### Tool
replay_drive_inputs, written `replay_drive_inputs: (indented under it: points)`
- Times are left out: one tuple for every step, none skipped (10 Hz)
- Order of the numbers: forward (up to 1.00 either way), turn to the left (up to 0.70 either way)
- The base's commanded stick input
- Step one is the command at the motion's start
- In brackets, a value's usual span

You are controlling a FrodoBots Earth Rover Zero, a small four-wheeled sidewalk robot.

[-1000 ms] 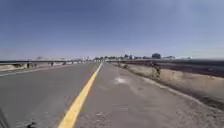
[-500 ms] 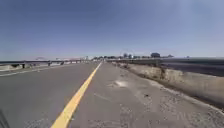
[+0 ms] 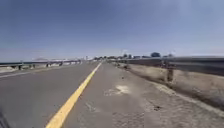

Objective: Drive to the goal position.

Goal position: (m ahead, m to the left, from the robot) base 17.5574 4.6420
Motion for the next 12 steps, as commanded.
replay_drive_inputs:
  points:
    - [0.85, 0.00]
    - [0.85, 0.00]
    - [0.85, 0.00]
    - [0.85, 0.00]
    - [0.85, 0.12]
    - [0.85, 0.28]
    - [0.85, 0.34]
    - [0.85, 0.34]
    - [0.85, 0.00]
    - [0.85, 0.00]
    - [0.85, 0.00]
    - [0.85, 0.00]
